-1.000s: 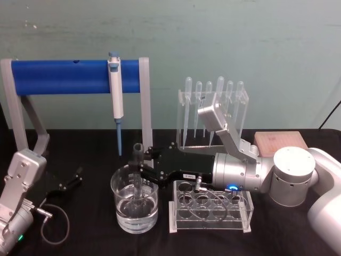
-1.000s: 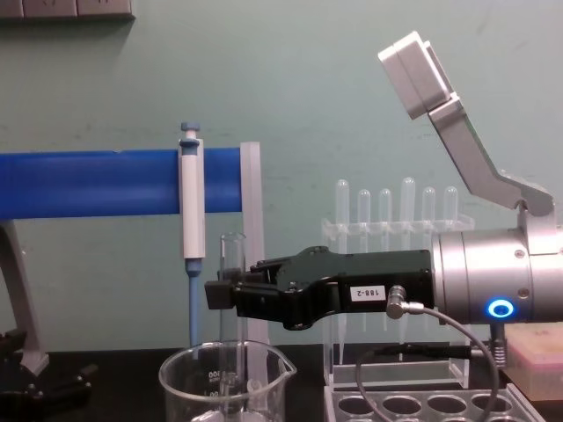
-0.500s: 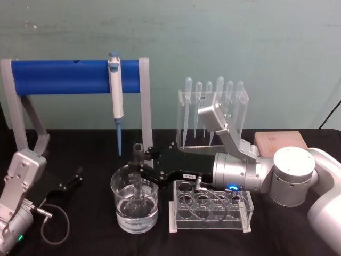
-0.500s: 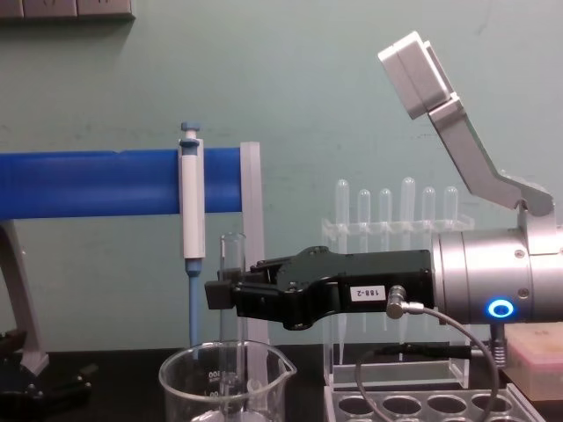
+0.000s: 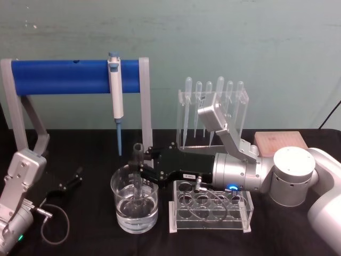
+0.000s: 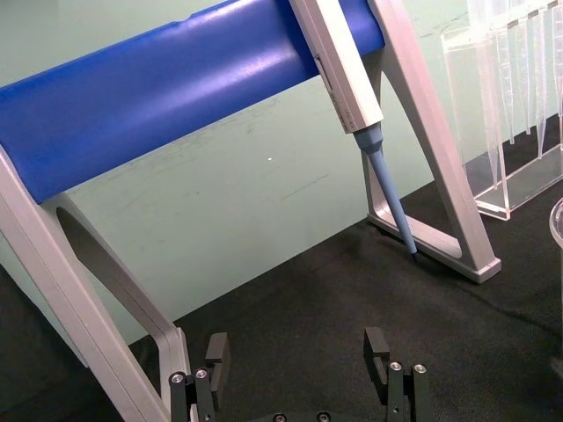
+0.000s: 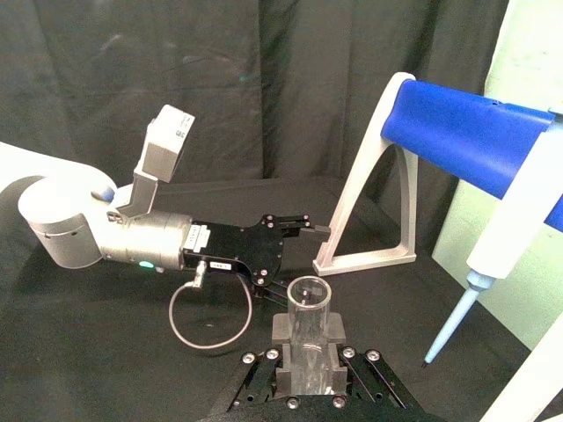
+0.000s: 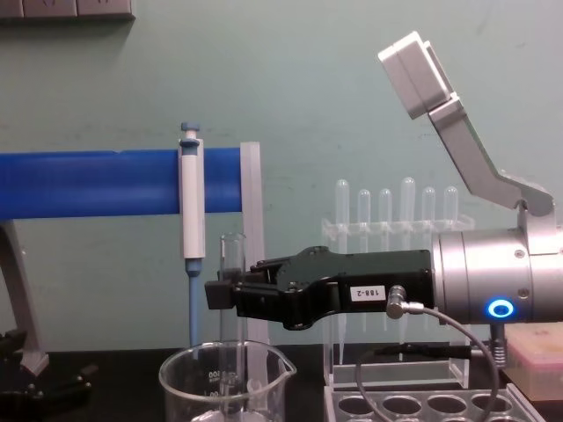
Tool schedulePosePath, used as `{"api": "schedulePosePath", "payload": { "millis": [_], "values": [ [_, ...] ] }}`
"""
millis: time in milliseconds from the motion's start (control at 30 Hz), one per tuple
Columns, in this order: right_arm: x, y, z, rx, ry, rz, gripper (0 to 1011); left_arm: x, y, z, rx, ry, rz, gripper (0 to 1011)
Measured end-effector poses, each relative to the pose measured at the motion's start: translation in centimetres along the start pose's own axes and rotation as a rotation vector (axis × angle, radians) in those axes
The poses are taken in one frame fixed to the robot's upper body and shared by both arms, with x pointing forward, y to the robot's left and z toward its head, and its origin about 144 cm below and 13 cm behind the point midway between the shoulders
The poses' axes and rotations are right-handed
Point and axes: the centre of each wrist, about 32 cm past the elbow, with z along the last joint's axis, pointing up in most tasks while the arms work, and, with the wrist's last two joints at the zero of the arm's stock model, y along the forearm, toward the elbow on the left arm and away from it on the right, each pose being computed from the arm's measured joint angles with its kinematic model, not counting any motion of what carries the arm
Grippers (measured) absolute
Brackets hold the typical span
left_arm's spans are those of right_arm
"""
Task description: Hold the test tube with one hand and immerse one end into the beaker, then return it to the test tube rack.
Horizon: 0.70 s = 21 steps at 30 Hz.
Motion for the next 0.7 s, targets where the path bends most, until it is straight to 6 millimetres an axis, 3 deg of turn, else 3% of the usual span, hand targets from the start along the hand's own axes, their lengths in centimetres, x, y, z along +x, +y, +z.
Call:
{"api": "schedulePosePath", "payload": {
  "millis": [700],
  "values": [
    [0.00, 0.00, 0.00, 0.000, 0.000, 0.000, 224, 0.00, 0.00, 0.00, 0.000, 0.000, 0.000, 1000]
  ]
}}
